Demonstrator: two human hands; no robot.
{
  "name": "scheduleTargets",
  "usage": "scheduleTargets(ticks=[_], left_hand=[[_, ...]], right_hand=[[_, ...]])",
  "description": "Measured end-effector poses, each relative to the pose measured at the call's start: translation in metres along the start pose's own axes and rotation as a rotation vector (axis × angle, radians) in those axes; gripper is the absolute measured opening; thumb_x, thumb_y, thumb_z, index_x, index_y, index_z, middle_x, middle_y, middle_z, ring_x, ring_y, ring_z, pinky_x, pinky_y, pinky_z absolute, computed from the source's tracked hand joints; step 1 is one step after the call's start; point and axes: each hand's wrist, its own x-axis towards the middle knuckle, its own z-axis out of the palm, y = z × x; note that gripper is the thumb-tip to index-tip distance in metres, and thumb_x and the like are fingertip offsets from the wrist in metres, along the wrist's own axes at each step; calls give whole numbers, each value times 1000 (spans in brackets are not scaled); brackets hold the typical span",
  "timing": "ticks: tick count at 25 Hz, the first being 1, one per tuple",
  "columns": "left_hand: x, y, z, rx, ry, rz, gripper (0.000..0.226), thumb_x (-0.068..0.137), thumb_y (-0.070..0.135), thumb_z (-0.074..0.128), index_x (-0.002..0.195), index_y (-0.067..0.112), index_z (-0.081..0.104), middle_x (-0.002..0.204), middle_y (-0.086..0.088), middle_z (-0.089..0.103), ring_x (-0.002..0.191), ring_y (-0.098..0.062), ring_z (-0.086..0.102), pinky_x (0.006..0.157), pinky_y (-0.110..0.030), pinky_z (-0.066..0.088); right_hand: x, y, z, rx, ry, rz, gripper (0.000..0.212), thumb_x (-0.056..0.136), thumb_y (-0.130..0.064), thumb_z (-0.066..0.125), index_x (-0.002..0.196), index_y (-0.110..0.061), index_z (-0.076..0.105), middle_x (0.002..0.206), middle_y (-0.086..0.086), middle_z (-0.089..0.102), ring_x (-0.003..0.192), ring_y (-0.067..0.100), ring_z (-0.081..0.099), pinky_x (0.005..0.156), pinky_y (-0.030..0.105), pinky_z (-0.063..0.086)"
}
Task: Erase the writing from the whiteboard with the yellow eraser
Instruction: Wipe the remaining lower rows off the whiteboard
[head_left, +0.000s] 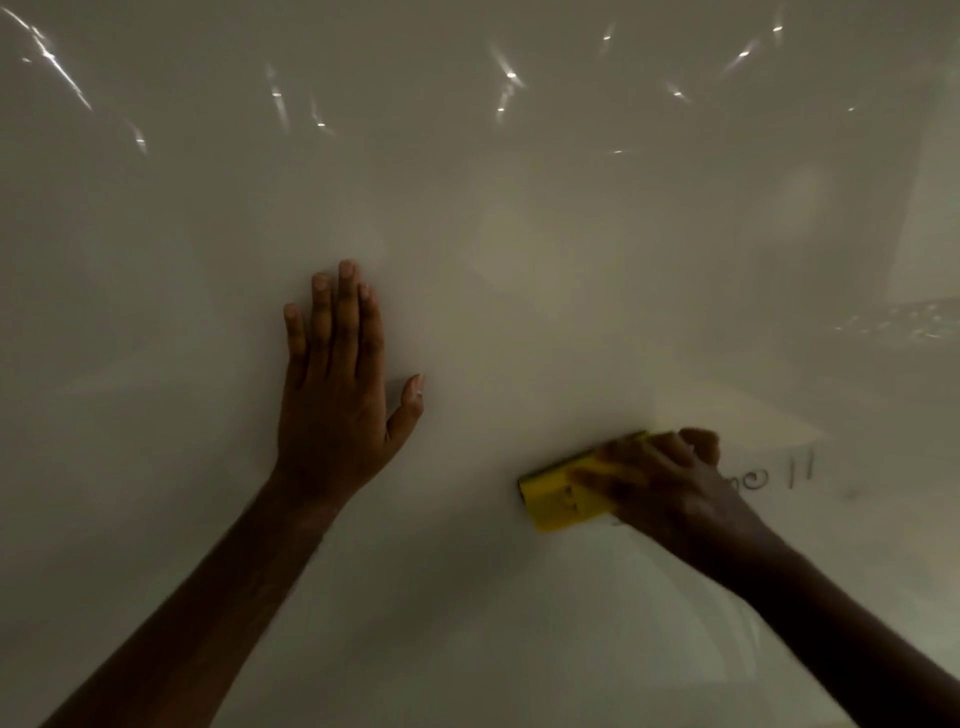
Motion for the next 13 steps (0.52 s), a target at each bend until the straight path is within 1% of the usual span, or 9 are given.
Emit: scheduleTargets(ticks=[2,4,7,9,11,13], left_hand=[[1,2,0,3,-4,3,86,109,47,42,168,-8,12,177,-30,9,165,-48,8,135,-56,-4],[2,7,-1,-3,-14,-9,87,108,48,42,168,-8,12,177,-31,9,165,-49,8,135,-56,-4],[6,16,-4,-3,-32,-47,89,108,48,44,168,-8,11,177,-31,7,164,-50,7,135,-56,-4],[13,29,-3,-15,-35,-1,89,107,48,46,168,-8,13,177,-31,9,165,-49,8,135,-55,-5],[22,50,0,-44,-31,66,87,107,47,48,167,-9,18,176,-30,13,165,-47,9,135,-54,-4],[31,71,3,-63,-22,71,87,107,47,49,167,-9,20,176,-30,14,165,-46,9,135,-55,-2]], right_hand=[[-43,2,11,-26,-117,-123,46,105,-31,58,149,-42,52,138,-3,62,112,23,59,90,45,34],[-68,17,9,-56,-155,-170,47,106,-27,56,151,-39,50,139,-2,62,112,22,60,90,42,31],[-66,43,-12,-73,-88,-59,47,104,-30,58,150,-36,54,133,5,66,109,28,60,86,46,35],[-47,53,-23,-88,3,69,45,104,-37,58,148,-37,55,132,6,65,108,32,59,86,48,37],[-25,51,-24,-59,80,178,42,104,-43,57,145,-35,59,132,5,64,108,32,57,86,49,38],[-21,40,-16,-39,107,165,40,105,-43,56,144,-37,58,134,1,61,109,29,56,86,48,37]])
